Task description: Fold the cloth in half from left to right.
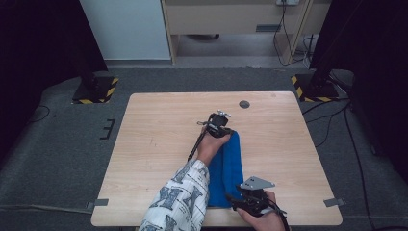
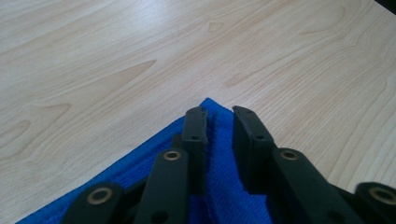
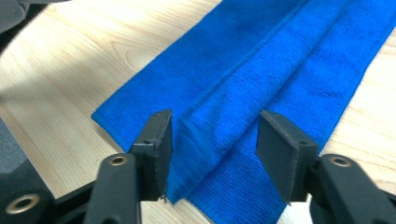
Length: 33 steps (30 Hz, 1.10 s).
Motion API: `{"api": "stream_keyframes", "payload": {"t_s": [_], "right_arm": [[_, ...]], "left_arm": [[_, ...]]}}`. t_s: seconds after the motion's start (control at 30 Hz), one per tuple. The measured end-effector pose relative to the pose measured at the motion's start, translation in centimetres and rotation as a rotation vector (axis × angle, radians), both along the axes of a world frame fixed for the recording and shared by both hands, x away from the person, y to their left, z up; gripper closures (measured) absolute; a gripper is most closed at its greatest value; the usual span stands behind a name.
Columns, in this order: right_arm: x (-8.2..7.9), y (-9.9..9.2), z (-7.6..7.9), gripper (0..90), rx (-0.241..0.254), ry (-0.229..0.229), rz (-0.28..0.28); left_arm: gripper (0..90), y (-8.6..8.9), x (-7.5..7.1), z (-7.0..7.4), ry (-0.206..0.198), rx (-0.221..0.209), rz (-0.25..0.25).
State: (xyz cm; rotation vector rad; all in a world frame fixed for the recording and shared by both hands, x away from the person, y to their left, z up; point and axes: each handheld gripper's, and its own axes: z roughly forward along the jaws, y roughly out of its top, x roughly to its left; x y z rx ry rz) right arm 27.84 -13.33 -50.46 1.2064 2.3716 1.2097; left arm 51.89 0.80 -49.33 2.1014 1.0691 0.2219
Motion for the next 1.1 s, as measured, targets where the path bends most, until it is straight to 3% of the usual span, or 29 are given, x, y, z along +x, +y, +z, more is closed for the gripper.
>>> {"api": "stream_keyframes", "payload": {"t_s": [0.1, 0.3, 0.43, 0.5, 0.63, 0.83, 1.1], "right_arm": [[0.0, 0.2, -0.1, 39.8, 0.003, 0.001, 0.005], [0.2, 0.5, -0.7, 37.1, -0.07, 0.011, -0.021], [0.5, -0.1, -0.9, 36.9, -0.086, 0.023, -0.048], [0.6, -0.5, -0.8, 35.5, -0.079, 0.021, -0.059], [1.1, -1.2, -0.7, 27.7, -0.057, 0.003, -0.077], [1.8, -1.7, -0.9, 18.2, -0.054, -0.017, -0.09], [4.0, -1.8, 0.0, 12.3, -0.059, -0.044, -0.051]], "left_arm": [[70.3, 0.0, 0.0, 0.2, -0.002, -0.02, 0.012], [65.2, 0.3, -0.2, 0.7, -0.014, -0.029, 0.01], [56.6, 0.8, -0.9, 1.8, -0.03, -0.005, -0.017], [52.1, 1.2, -1.4, 2.5, -0.054, 0.023, -0.04], [38.0, 2.2, -2.6, 3.5, -0.073, 0.027, -0.052], [24.7, 3.6, -3.6, 3.7, -0.082, 0.036, -0.043], [13.5, 4.9, -4.0, 3.6, -0.087, 0.018, -0.036]]}}
